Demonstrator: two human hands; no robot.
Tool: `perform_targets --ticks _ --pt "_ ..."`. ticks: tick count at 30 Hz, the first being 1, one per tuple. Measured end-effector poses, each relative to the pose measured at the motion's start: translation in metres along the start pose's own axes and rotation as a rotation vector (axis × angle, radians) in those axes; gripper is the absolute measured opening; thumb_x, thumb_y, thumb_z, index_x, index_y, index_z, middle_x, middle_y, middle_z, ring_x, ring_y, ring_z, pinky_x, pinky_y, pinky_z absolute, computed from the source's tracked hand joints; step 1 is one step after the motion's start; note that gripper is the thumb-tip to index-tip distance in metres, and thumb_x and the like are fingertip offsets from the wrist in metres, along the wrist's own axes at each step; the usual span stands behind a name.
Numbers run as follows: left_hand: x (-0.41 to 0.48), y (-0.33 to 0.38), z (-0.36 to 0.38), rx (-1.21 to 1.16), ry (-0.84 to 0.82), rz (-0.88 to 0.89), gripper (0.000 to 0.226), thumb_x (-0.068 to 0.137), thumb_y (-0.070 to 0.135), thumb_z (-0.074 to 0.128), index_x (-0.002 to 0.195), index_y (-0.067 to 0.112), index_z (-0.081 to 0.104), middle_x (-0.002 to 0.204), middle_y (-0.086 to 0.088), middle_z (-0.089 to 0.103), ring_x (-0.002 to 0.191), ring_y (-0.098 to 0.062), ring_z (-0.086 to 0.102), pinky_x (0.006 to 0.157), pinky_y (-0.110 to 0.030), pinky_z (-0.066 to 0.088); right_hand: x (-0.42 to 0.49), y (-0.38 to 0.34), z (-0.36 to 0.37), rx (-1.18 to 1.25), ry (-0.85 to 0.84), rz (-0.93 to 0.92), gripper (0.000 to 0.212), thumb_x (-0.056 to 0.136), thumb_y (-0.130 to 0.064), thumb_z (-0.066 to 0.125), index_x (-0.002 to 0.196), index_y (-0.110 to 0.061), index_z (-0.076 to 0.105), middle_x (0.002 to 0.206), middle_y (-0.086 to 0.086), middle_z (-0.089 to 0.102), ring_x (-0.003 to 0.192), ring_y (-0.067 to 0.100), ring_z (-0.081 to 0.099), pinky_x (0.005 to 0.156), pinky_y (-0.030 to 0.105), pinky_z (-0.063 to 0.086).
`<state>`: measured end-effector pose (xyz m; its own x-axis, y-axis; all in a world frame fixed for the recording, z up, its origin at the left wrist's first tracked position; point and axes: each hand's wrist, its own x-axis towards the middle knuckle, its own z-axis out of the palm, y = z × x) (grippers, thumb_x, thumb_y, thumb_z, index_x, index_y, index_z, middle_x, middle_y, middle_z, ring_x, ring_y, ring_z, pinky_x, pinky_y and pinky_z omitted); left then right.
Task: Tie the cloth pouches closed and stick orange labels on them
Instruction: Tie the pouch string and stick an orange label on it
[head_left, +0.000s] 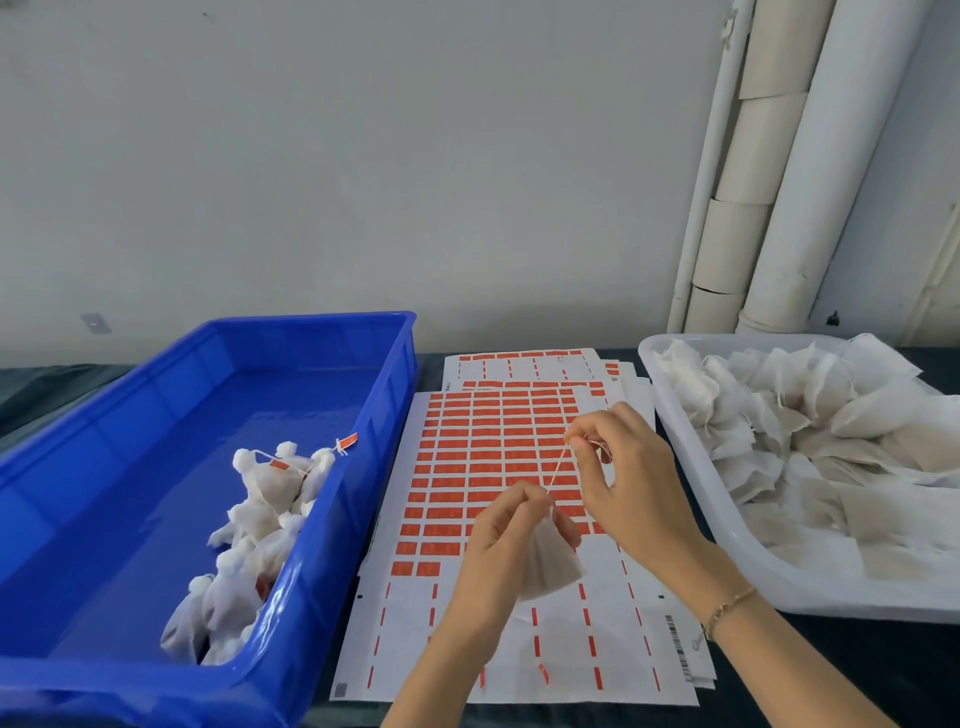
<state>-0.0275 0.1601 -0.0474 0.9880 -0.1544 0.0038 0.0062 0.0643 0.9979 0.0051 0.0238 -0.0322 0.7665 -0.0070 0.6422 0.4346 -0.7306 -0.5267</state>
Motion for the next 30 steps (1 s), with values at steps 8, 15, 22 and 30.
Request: perform_targets --ticks 8,15,22,30 --pt "-0.004 -0.009 -0.007 0.052 0.003 -0.194 0.03 0.089 0.049 0.053 0.082 0.023 0.066 0.069 0.009 0.063 0.07 -0.008 0.061 0.067 -0.015 0.048 0.002 0.006 0.011 0.061 0.103 0.093 0.007 0.09 -0.015 0.062 0.096 -0.015 0.066 0.099 -0.005 0.06 0.082 0.005 0.056 0.072 0.005 0.04" --pt "-0.005 -0.01 -0.025 -0.149 0.032 -0.095 0.031 0.069 0.052 0.063 0.088 0.031 0.076 0.093 0.004 0.072 0.096 -0.019 0.063 0.084 -0.028 0.051 -0.028 0.027 0.01 0.036 -0.04 0.211 0.013 0.088 -0.024 0.065 0.099 -0.018 0.063 0.101 -0.009 0.059 0.087 0.007 0.061 0.074 0.006 0.045" --pt "0.002 -0.009 -0.022 -0.019 0.12 0.103 0.018 0.079 0.046 0.058 0.09 0.046 0.072 0.095 0.018 0.069 0.095 -0.003 0.063 0.069 -0.013 0.05 -0.059 0.008 0.015 0.123 -0.214 0.176 0.019 0.083 -0.021 0.073 0.086 -0.034 0.06 0.084 -0.023 0.06 0.078 0.003 0.061 0.07 0.01 0.05" --pt "0.008 -0.02 -0.022 0.628 0.174 0.525 0.042 0.083 0.012 0.071 0.111 0.041 0.058 0.104 0.038 0.05 0.106 0.01 0.05 0.084 -0.003 0.044 -0.051 -0.015 0.009 0.439 -0.157 0.298 0.018 0.085 -0.019 0.07 0.078 -0.034 0.065 0.08 -0.023 0.067 0.082 0.002 0.064 0.069 0.009 0.05"
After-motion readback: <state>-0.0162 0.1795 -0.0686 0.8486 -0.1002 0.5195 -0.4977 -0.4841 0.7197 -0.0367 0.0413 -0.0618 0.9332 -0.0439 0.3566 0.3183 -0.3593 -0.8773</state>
